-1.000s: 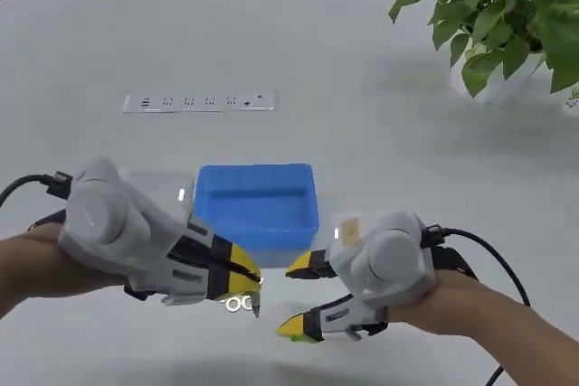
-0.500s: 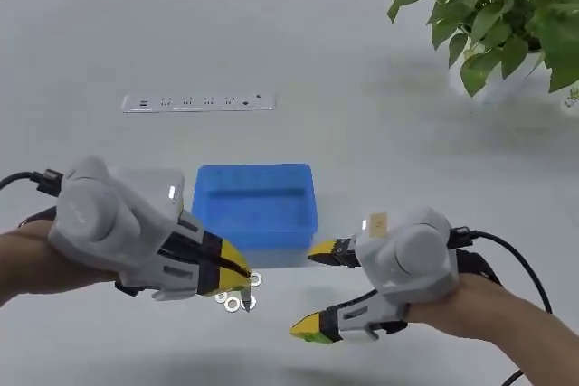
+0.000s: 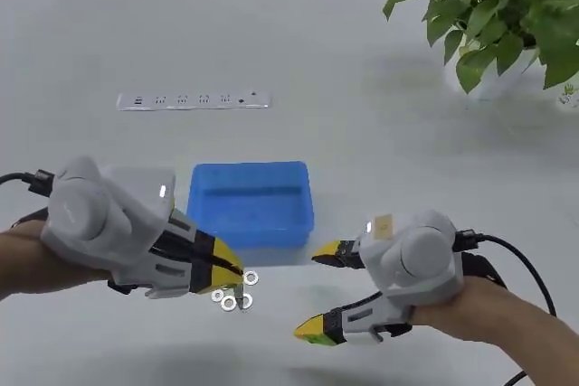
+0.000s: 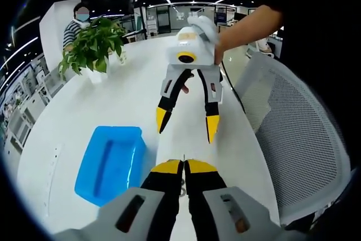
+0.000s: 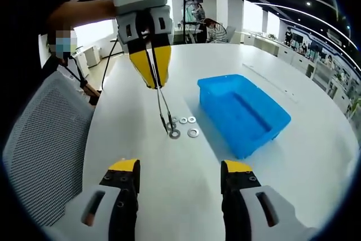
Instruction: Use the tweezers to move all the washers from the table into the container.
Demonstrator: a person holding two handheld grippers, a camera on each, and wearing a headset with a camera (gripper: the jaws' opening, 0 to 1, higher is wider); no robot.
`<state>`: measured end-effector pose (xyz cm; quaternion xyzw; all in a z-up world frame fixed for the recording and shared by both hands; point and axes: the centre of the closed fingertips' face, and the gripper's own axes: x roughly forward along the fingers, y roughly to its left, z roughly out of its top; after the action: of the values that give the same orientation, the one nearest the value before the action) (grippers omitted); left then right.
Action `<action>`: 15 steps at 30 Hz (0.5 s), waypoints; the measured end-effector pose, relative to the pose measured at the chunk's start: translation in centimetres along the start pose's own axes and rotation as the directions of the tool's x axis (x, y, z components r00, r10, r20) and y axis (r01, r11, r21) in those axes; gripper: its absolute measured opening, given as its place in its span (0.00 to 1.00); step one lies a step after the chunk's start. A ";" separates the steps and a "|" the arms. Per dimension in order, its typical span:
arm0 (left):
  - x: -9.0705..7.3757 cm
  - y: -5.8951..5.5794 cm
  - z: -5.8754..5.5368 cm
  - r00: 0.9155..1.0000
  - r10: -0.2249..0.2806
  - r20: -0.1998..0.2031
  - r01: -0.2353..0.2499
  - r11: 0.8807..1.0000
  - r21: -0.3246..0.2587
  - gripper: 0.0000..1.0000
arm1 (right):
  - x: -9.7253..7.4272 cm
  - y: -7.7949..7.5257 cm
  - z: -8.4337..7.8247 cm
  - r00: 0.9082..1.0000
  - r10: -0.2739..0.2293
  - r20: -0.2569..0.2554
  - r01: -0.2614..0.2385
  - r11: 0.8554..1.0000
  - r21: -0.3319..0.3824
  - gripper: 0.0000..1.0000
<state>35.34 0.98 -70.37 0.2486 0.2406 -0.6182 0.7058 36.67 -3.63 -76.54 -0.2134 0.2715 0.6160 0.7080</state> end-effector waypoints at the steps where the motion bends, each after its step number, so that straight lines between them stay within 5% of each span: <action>1: 0.0 0.0 0.0 1.000 -0.001 0.001 0.001 1.000 -0.001 0.06 | 0.0 0.0 0.0 1.000 0.000 0.000 0.000 1.000 0.001 0.60; 15: 0.2 0.0 0.0 1.000 -0.014 0.020 0.014 1.000 -0.017 0.06 | 0.2 0.2 0.2 1.000 0.012 0.018 -0.012 1.000 -0.017 0.56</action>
<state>35.40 0.85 -70.48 0.2346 0.2406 -0.6235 0.7059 36.47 -3.32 -76.53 -0.2121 0.2612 0.6243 0.7050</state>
